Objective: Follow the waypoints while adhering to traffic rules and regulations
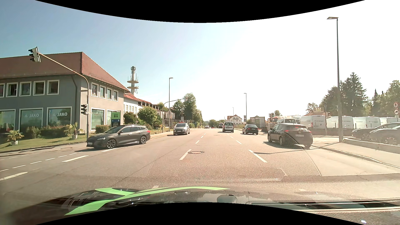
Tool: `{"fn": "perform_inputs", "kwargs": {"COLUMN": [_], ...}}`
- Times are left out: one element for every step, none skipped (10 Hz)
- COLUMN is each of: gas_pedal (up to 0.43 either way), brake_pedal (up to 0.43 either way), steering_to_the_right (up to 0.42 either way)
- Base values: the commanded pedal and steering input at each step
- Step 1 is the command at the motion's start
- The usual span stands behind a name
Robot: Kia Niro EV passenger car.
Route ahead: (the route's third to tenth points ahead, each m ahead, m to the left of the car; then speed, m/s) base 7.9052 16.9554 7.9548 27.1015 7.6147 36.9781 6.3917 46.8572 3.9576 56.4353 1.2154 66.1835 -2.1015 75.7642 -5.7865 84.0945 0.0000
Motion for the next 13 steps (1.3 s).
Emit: {"fn": "perform_inputs", "kwargs": {"gas_pedal": [0.000, 0.000, 0.000, 0.008, 0.028, 0.028, 0.028, 0.059, 0.098, 0.138, 0.138, 0.157, 0.189], "brake_pedal": [0.073, 0.073, 0.067, 0.073, 0.073, 0.073, 0.073, 0.073, 0.073, 0.073, 0.073, 0.067, 0.067], "steering_to_the_right": [-0.011, -0.011, -0.011, -0.011, -0.011, -0.011, -0.011, -0.011, -0.011, -0.011, -0.011, -0.011, -0.011]}}
